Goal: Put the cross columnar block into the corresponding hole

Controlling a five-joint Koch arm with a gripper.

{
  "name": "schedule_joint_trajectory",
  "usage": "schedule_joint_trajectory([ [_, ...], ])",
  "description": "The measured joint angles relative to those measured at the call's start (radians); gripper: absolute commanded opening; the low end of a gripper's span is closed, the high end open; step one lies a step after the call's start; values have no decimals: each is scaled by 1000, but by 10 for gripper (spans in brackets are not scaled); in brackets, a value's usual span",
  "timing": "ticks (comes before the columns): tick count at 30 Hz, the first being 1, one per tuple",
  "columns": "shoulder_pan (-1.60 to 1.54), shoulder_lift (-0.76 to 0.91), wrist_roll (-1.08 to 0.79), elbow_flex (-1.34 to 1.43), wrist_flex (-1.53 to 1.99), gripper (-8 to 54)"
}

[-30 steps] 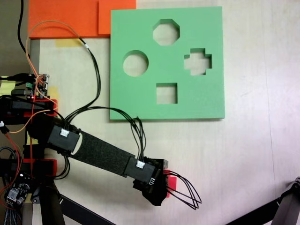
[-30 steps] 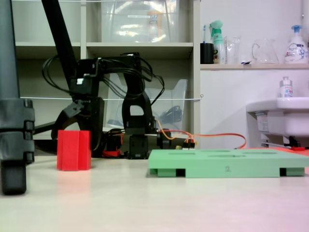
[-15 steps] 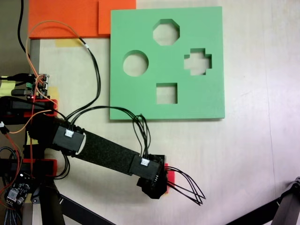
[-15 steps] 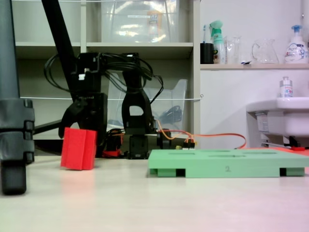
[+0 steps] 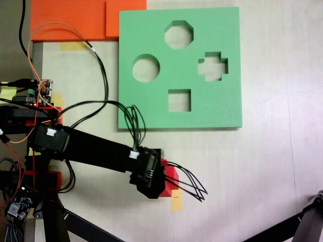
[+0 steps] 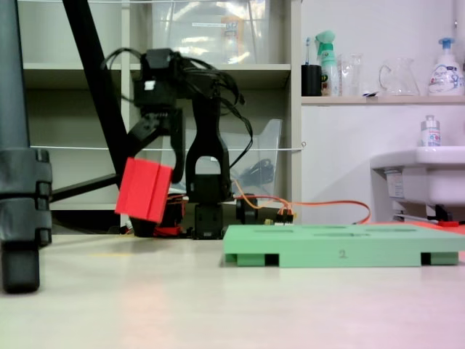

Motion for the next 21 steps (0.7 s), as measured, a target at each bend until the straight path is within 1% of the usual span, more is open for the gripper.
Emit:
schedule_joint_trajectory([
  [2, -61, 54, 43, 0, 6, 191],
  [5, -183, 66, 166, -29, 11, 191],
  [9, -400, 57, 468, -37, -6, 192],
  [13, -578, -21, 698, -57, -126, 192],
  [15, -630, -87, 729, -115, -163, 192],
  [17, -669, -164, 733, -249, -186, 192],
  [21, -696, -278, 730, -354, -218, 193],
])
